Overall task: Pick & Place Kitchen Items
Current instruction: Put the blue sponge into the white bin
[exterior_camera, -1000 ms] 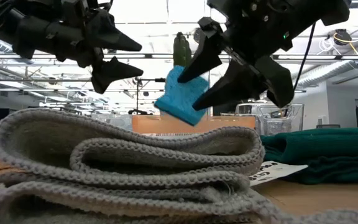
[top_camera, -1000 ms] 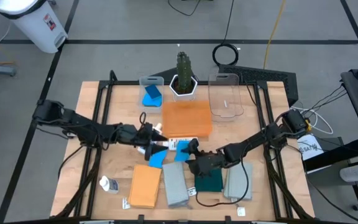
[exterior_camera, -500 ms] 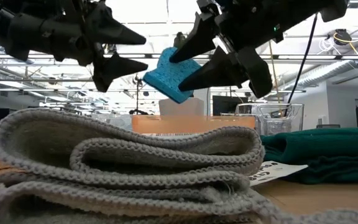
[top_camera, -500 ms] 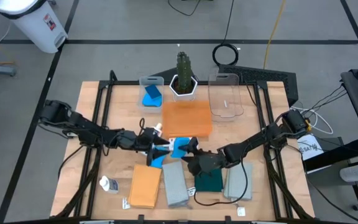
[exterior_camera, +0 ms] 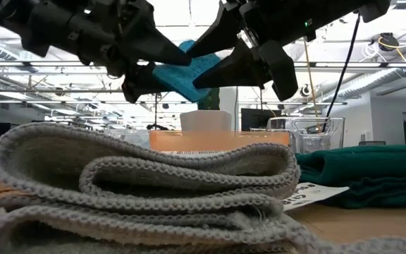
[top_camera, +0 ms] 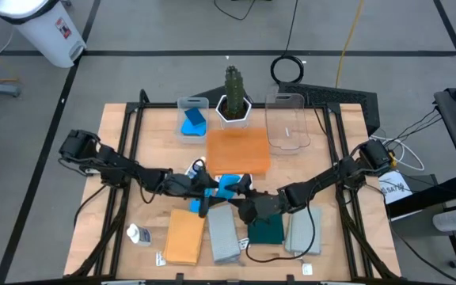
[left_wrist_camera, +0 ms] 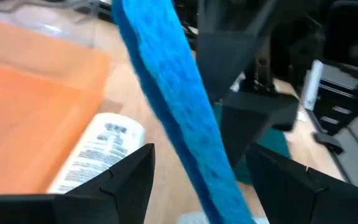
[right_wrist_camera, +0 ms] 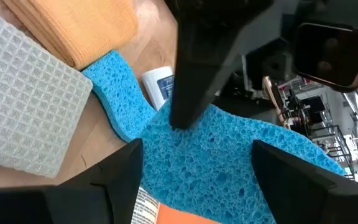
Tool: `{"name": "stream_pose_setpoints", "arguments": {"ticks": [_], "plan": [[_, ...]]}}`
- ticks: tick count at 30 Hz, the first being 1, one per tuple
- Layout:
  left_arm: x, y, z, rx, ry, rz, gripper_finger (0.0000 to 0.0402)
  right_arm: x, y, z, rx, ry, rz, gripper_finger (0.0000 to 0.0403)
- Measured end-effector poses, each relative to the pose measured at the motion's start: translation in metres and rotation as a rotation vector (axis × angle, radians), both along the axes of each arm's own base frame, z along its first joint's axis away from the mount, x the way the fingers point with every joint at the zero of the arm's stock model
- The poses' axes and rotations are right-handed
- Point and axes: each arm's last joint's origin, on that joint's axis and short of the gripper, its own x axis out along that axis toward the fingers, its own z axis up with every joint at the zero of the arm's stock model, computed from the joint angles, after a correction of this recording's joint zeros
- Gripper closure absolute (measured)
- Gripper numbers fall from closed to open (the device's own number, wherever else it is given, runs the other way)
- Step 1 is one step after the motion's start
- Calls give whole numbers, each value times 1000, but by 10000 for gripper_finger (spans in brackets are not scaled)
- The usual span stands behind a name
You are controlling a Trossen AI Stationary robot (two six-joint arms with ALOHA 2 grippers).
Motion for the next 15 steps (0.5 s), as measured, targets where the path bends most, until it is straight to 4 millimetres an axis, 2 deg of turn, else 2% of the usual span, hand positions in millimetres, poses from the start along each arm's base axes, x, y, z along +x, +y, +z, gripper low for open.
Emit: {"name": "stream_pose_setpoints", "arguments": {"ticks": [5,8,11,15], "plan": [[5,3,6,9,-22,16,145,0,0,1,2,-7,1,136],[6,5,6,29,-19,16,160,0,0,0,13,-8,-2,136],[6,6,6,33,-18,17,208,0,0,1,18,-10,-5,136],[6,10,4,48,-5,23,321,1,1,2,36,-28,-7,136]]}}
